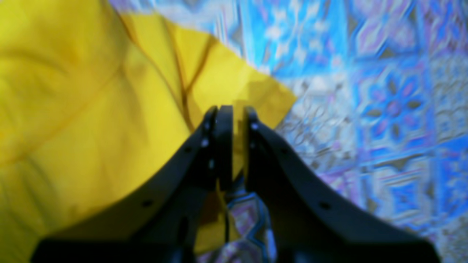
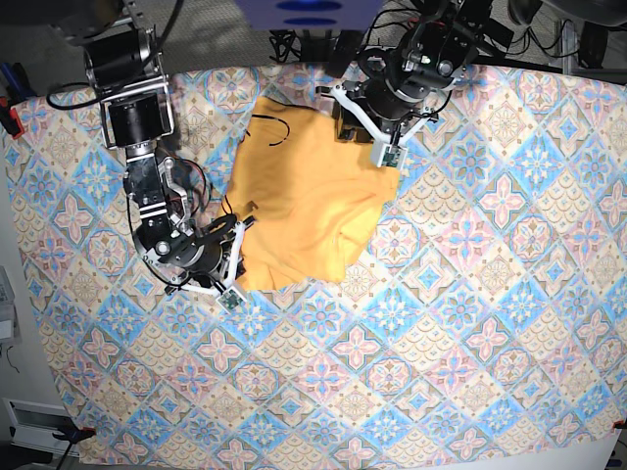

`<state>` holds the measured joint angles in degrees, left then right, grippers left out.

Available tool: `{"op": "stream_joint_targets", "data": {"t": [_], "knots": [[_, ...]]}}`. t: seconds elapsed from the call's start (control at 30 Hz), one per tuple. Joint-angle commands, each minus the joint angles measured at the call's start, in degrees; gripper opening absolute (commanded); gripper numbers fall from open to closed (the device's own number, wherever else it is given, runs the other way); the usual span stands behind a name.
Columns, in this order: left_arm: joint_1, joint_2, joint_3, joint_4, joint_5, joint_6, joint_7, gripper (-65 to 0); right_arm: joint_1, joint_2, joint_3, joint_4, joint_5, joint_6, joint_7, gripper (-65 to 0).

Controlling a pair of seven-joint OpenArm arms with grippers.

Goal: Fold the T-shirt properly
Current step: 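Grasp the shirt's edges with both grippers and pull them apart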

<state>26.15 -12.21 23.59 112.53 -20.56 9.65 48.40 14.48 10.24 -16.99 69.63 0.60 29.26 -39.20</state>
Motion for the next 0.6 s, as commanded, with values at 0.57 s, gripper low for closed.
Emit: {"op": "stream_joint_targets", "data": {"t": [0.57], "knots": [[-11.87, 0.21, -0.08, -18.60, -0.06, -0.11, -0.97, -53.9, -4.85, 3.52, -0.11, -0.48, 0.67, -0.11, 6.19, -60.5]]}}
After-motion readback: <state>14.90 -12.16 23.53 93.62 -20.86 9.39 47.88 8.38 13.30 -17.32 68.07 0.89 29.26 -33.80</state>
